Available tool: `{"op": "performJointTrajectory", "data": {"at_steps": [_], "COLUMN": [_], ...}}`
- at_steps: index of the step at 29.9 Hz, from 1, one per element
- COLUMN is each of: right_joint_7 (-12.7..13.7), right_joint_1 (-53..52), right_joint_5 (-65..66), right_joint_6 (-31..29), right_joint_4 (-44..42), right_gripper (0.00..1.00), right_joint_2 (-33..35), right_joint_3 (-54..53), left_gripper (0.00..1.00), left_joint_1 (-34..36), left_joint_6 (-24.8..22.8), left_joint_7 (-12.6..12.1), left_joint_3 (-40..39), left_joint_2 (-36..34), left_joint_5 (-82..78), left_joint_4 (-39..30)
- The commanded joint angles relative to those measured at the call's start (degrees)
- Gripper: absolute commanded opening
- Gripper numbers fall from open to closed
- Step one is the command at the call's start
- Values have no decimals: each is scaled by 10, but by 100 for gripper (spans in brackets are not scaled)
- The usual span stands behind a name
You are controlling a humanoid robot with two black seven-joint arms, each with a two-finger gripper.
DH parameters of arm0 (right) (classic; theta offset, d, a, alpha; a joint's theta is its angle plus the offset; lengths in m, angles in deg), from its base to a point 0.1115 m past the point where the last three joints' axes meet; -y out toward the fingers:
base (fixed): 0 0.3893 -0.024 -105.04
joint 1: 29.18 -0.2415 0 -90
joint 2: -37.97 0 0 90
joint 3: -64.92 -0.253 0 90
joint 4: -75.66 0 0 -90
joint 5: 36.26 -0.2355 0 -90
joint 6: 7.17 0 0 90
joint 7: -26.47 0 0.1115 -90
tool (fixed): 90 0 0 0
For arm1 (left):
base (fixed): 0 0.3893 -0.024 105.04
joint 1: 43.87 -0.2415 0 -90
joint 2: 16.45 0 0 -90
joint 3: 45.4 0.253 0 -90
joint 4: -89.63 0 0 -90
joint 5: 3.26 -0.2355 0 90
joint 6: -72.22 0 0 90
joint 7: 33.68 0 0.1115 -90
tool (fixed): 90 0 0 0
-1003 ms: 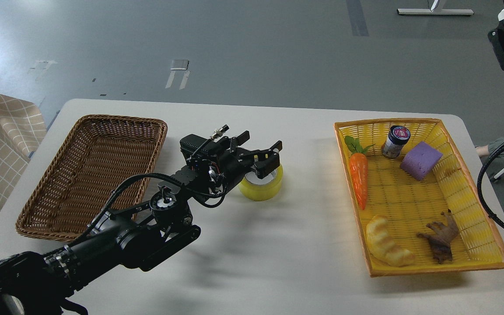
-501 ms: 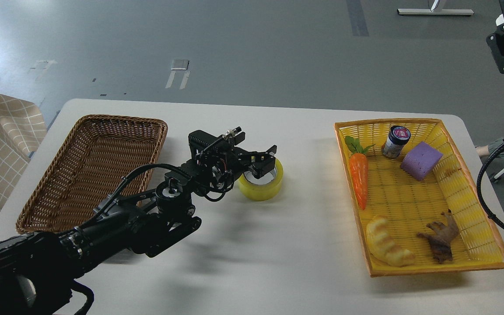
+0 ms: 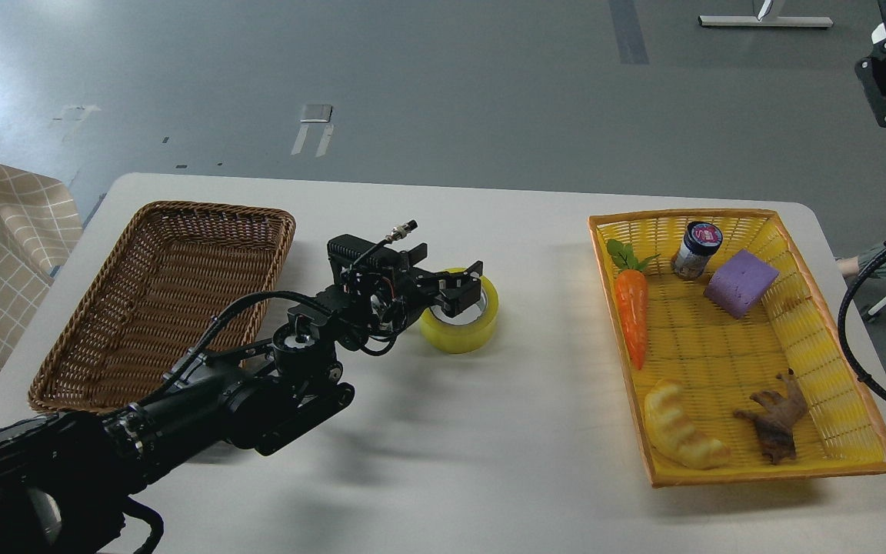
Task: Place and transfer tape with both arms
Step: 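Grasp the tape roll's rim with the left gripper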
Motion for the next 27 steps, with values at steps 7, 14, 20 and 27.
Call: {"op": "performJointTrajectory", "data": {"at_steps": [7, 14, 20, 27], "right_joint_7": [0, 0, 0, 0], "right_joint_1": [7, 9, 10, 10], "right_joint_5": [0, 0, 0, 0], "right_joint_6": [0, 0, 0, 0], "right_joint_4": [-5, -5, -6, -9], "right_gripper": [100, 100, 100, 100], "right_joint_2": [0, 0, 0, -1], "right_joint_3": [0, 0, 0, 1], "left_gripper": [98, 98, 98, 91], "left_joint_1": [-19, -24, -25, -26], "left_joint_6": [-2, -7, -27, -28], "left_joint_7": [0, -1, -1, 6], "left_joint_3": [1, 1, 1, 1], "left_joint_2": [-1, -13, -37, -50], "left_joint_5": [0, -1, -1, 2], "left_joint_4": [-4, 2, 5, 5]}}
